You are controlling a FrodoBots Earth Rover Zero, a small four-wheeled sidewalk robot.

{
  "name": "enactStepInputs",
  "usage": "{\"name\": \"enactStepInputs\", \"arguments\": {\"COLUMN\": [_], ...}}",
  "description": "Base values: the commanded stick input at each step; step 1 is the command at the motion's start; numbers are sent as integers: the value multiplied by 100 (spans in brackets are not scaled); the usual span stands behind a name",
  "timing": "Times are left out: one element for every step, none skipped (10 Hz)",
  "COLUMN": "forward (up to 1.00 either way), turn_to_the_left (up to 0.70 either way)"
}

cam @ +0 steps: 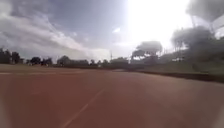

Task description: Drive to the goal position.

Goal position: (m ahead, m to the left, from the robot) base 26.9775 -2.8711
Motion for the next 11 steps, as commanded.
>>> {"name": "enactStepInputs", "arguments": {"forward": [70, 70, 70, 70, 70, 70, 70, 70, 70, 70, 70], "turn_to_the_left": [0, 0, 0, 0, 0, 0, 0, 0, 0, 0, 0]}}
